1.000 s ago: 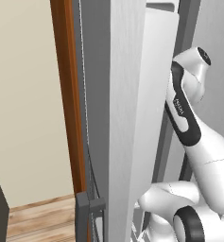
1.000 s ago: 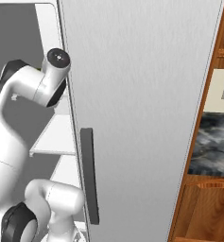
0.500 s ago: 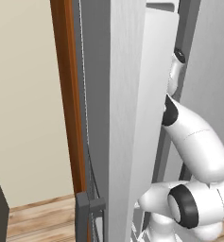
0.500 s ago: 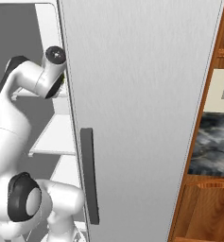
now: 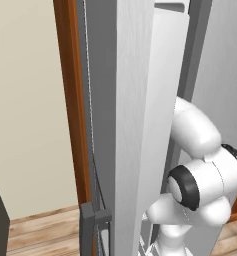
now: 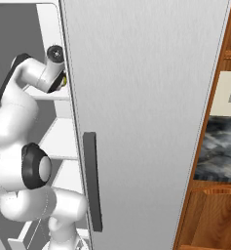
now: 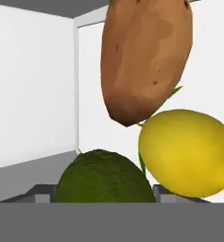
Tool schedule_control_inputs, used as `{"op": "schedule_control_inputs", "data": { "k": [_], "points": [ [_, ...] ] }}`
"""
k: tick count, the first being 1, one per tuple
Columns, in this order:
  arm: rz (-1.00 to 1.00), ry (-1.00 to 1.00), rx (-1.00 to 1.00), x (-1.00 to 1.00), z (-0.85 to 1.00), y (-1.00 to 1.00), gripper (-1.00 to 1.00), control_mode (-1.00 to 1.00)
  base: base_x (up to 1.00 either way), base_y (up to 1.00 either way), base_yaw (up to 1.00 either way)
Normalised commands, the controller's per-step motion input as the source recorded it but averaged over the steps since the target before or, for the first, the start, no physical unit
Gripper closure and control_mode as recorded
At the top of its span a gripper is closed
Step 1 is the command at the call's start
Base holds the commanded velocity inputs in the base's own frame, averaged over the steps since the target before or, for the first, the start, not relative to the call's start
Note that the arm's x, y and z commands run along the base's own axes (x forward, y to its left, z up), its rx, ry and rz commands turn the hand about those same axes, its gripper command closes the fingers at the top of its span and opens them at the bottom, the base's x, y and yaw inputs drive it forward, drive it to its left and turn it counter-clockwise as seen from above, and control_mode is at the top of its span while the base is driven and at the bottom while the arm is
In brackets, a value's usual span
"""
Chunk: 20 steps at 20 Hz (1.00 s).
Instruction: Take the lime and potato from the second highest rack and move them to the highest rack where the lemon and broccoli are located, to maximize freezer space. Close the freezer door after rearranging.
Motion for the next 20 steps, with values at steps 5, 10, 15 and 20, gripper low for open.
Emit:
{"op": "schedule_control_inputs", "data": {
  "k": [5, 10, 15, 20],
  "points": [
    [0.00, 0.02, 0.00, 0.89, 0.00, 0.05, 1.00, -1.00, 0.00, 0.00, 0.00],
    [0.00, 0.10, 0.00, 0.51, 0.00, 0.03, -1.00, -1.00, 0.00, 0.00, 0.00],
    [0.00, 0.01, -0.05, -0.21, 0.17, 0.00, -1.00, -1.00, 0.00, 0.00, 0.00],
    [0.00, -0.15, -0.14, -0.56, 0.13, -0.09, -1.00, -1.00, 0.00, 0.00, 0.00]
  ]
}}
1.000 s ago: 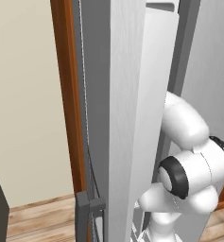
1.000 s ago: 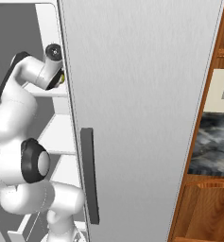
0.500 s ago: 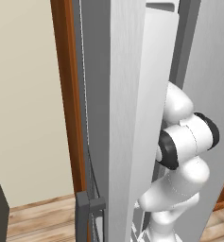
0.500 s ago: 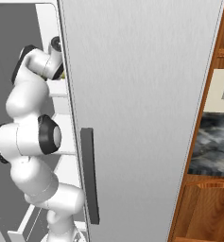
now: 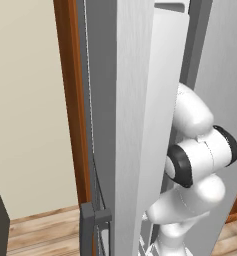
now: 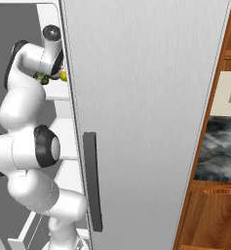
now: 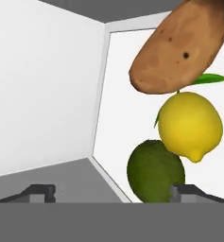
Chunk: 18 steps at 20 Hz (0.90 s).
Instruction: Take the lime and potato from the second highest rack and move them to the highest rack where the lemon and broccoli are located, to maximize freezer space. Close the freezer door after rearranging.
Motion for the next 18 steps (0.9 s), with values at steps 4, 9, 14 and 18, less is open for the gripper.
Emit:
{"op": "schedule_control_inputs", "data": {
  "k": [4, 9, 14, 18],
  "points": [
    [0.00, -0.11, -0.11, -0.42, 0.06, -0.25, -1.00, -1.00, 0.00, 0.00, 0.00],
    [0.00, -0.05, 0.00, -0.97, 0.01, -0.59, -1.00, -1.00, 0.00, 0.00, 0.00],
    [0.00, -0.02, 0.01, -1.00, 0.00, -0.45, -1.00, -1.00, 0.00, 0.00, 0.00],
    [0.00, -0.04, 0.00, -1.00, 0.00, -0.26, -1.00, -1.00, 0.00, 0.00, 0.00]
  ]
}}
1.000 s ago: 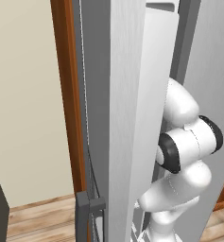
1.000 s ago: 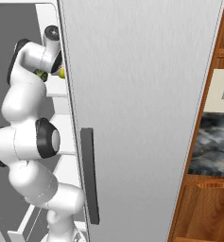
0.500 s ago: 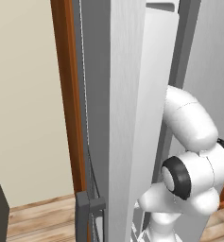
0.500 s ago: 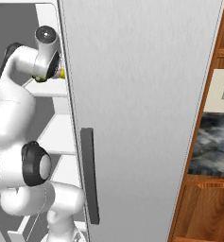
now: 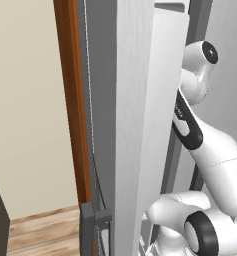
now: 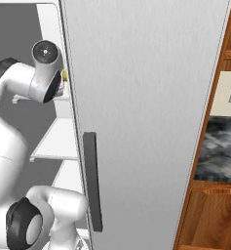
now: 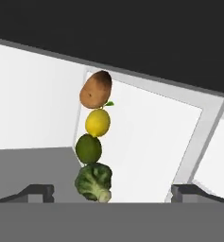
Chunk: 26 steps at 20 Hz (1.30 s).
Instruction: Take the lime and potato from the second highest rack and move them to the highest rack where the lemon and broccoli are located, to maximize freezer space. Close the freezer door after rearranging.
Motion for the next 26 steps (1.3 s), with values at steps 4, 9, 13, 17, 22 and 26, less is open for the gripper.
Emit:
{"op": "schedule_control_inputs", "data": {
  "k": [4, 9, 13, 17, 22, 26],
  "points": [
    [0.03, -0.04, -0.07, -1.00, 0.12, -0.08, -1.00, -1.00, 0.00, 0.00, 0.00],
    [0.18, 0.00, -0.31, -1.00, 0.26, -0.21, -1.00, -1.00, 0.00, 0.00, 0.00],
    [0.36, 0.00, -0.52, -0.95, 0.07, -0.40, -1.00, -1.00, 0.00, 0.00, 0.00],
    [0.37, 0.00, -0.51, -0.81, 0.00, -0.47, -1.00, -1.00, 0.00, 0.00, 0.00],
    [0.30, 0.00, -0.46, -0.59, -0.13, -0.28, -1.00, -1.00, 0.00, 0.00, 0.00],
    [0.18, 0.00, -0.45, -0.21, -0.30, -0.02, -1.00, -1.00, 0.00, 0.00, 0.00]
  ]
}}
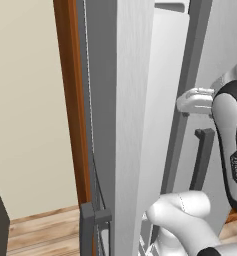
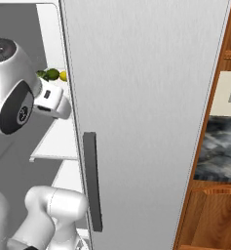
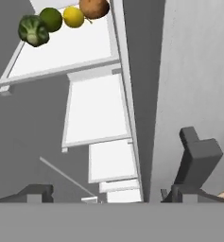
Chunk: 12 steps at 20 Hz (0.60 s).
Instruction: Take the lime and potato from the second highest rack and move them to the highest rack where the lemon and broccoli are located, to maximize freezer space. Close the freezer door after rearranging.
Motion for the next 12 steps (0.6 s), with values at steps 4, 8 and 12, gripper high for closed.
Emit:
{"op": "schedule_control_inputs", "data": {
  "k": [4, 8, 12],
  "points": [
    [0.05, -0.02, -0.39, -0.12, -0.39, 0.00, -1.00, -1.00, 0.00, 0.00, 0.00],
    [0.00, 0.00, -0.21, -0.13, -0.40, -0.04, -1.00, -1.00, 0.00, 0.00, 0.00],
    [0.00, 0.00, -0.01, -0.30, -0.23, -0.21, -1.00, -1.00, 0.00, 0.00, 0.00]
  ]
}}
